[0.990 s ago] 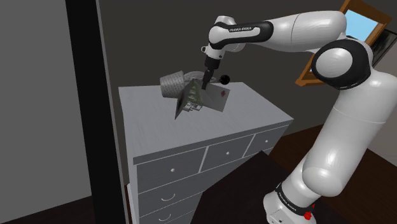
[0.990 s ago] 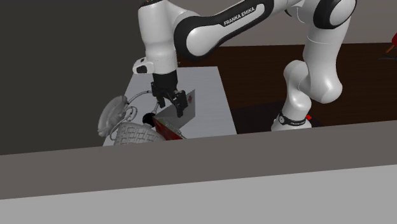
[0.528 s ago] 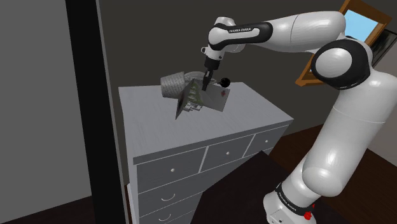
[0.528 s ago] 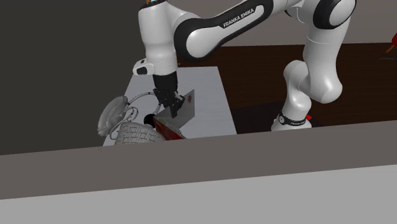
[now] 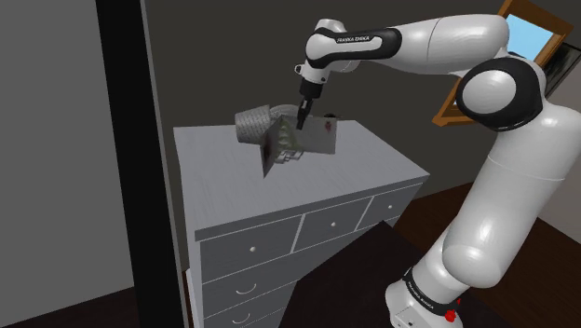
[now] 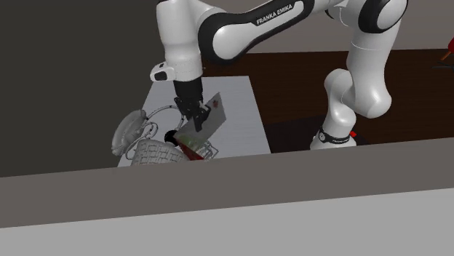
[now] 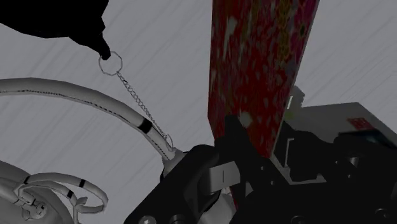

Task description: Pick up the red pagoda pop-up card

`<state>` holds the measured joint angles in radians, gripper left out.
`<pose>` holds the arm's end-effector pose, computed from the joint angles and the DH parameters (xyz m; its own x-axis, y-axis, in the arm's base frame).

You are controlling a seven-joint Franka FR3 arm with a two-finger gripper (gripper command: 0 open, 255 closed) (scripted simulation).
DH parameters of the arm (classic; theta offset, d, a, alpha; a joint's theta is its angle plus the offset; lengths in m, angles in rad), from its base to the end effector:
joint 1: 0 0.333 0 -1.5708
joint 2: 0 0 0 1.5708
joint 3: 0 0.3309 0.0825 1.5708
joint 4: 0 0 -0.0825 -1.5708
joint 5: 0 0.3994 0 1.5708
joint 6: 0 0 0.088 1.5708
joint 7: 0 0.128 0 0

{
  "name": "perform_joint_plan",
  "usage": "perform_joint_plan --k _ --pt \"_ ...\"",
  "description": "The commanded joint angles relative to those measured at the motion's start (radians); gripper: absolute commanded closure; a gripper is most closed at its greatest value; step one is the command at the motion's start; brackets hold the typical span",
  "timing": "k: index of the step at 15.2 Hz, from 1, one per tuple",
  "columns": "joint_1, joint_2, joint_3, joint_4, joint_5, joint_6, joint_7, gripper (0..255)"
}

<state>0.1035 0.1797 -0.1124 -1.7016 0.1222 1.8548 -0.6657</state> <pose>0.6306 0.0103 0.4712 0.8128 0.5813 0.0384 0.5821 -0.8079 -0.0921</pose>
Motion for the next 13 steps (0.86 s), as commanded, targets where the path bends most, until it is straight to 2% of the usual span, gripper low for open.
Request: perform_joint_plan --k 1,11,13 --pt "-0.001 -0.006 -0.001 0.02 -0.001 -0.026 0.002 255" --pt "-0.003 -0.007 -0.002 0.153 -0.004 -0.159 0.014 255" --pt "-0.003 -0.007 -0.002 0.155 -0.005 -0.161 0.014 255"
